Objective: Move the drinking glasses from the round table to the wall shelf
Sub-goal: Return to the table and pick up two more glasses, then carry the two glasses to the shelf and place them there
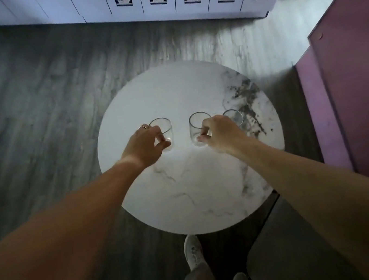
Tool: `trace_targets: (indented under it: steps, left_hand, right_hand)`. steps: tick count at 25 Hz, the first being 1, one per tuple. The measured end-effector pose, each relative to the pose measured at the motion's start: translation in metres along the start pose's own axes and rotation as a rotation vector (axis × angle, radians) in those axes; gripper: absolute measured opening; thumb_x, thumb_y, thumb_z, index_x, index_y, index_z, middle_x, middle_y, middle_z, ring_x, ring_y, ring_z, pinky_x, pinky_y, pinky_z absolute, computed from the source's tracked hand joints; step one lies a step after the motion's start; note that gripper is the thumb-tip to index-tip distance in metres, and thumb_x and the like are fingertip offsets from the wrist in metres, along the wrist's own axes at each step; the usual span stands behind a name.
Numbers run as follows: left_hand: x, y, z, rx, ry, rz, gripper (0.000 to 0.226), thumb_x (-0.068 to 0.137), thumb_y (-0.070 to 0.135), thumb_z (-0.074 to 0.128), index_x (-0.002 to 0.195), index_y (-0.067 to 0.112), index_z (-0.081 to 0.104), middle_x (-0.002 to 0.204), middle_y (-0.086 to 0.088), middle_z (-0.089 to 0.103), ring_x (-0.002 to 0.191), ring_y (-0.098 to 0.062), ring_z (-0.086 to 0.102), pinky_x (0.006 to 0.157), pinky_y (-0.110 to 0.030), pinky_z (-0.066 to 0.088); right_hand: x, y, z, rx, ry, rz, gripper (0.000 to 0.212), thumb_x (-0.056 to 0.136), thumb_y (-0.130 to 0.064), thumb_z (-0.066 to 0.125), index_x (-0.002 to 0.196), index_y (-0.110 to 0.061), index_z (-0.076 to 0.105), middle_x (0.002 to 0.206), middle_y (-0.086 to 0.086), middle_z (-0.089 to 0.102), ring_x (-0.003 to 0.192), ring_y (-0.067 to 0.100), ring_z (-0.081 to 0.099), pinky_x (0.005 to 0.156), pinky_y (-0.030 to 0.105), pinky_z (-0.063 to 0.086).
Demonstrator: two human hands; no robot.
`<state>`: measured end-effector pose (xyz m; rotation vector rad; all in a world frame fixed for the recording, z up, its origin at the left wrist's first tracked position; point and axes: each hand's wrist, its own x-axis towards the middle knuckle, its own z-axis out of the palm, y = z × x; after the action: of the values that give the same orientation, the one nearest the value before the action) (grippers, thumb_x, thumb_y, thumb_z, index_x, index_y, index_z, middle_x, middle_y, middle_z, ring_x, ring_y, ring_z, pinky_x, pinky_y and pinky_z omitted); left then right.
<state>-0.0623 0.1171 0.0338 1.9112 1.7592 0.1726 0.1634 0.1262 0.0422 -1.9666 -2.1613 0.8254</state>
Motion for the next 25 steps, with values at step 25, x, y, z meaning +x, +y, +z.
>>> trace_targets:
  steps: [25]
  left_hand:
    - [-0.146, 0.485, -0.014, 0.072, 0.025, 1.236, 0.025, 0.079, 0.043, 0.075, 0.081, 0.023, 0.06, 0.085, 0.003, 0.062, 0.077, -0.02, 0.059, 0.066, -0.029, 0.041]
  right_hand:
    - [-0.461, 0.128, -0.259, 0.065, 0.76, 0.75, 0.029, 0.075, -0.04, 0.081, 0.074, -0.013, 0.07, 0.073, 0.001, 0.069, 0.066, 0.015, 0.063, 0.06, 0.028, 0.054]
